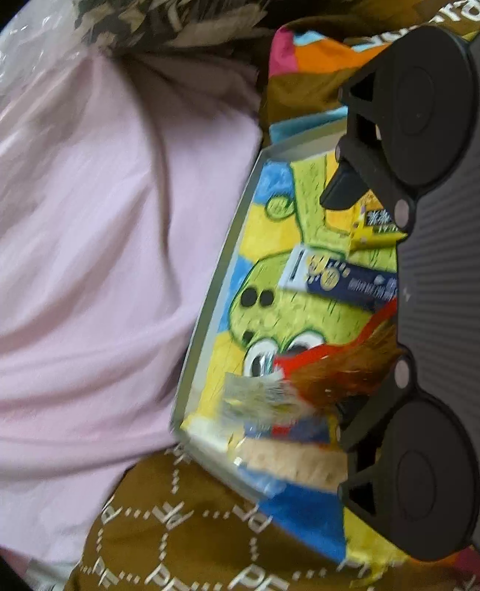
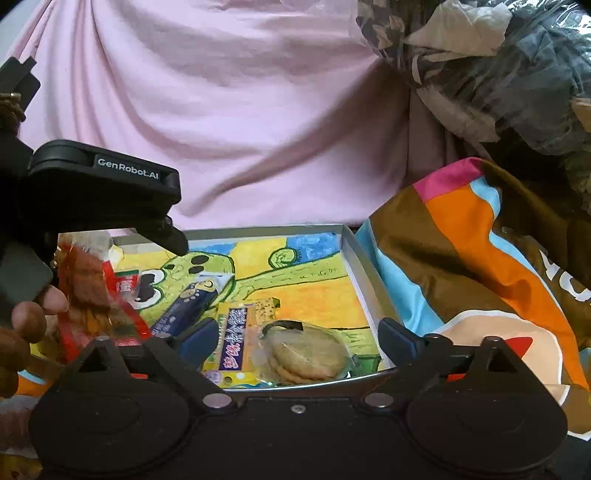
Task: Organize snacks
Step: 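Lift both tools back from the tray toward the remaining snacks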
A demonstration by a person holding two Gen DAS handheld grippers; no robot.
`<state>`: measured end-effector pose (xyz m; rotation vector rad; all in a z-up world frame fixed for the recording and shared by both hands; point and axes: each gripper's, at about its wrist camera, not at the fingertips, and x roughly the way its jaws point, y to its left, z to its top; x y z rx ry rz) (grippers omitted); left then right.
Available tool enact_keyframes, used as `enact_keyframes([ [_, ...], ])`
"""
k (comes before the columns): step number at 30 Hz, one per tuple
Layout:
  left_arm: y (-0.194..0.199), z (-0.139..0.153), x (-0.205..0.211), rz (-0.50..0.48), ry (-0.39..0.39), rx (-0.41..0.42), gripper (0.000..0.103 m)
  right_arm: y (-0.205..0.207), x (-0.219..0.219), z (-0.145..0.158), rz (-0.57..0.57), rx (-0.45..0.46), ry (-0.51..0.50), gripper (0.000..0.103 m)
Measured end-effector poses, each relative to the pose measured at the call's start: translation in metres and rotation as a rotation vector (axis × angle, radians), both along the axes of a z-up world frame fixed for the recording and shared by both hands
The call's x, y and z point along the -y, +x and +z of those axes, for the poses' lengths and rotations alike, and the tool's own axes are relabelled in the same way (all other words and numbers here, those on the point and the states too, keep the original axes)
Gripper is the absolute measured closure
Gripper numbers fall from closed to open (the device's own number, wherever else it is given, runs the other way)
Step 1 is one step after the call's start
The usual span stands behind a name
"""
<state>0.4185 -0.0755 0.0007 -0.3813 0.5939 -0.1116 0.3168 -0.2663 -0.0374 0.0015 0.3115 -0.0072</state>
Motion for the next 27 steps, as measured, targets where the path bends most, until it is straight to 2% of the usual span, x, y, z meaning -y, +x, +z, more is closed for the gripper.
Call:
enact_keyframes([
  [3, -0.004, 0.007, -0.005, 0.036, 0.033, 0.019, 0.000, -0.006, -0.003, 0.007, 0.000, 0.014, 0.002, 0.002],
  [6, -0.012, 0.018, -0.006, 0.093, 0.135, 0.078, 0.000, -0.013, -0.006, 0.016, 0.004, 0.028, 0.001, 0.001],
  [8, -0.017, 0.025, -0.009, 0.100, 0.177, 0.105, 0.000, -0.018, -0.007, 0.021, 0.006, 0.037, 0.002, 0.001],
  [19, -0.080, 0.058, -0.027, 0.082, 0.216, 0.242, 0.000, -0.062, -0.008, 0.068, 0.003, 0.106, 0.023, 0.001],
  [27, -0.142, 0.075, -0.045, 0.080, 0.231, 0.285, 0.000, -0.110, -0.017, 0.099, 0.036, 0.114, 0.041, 0.001],
])
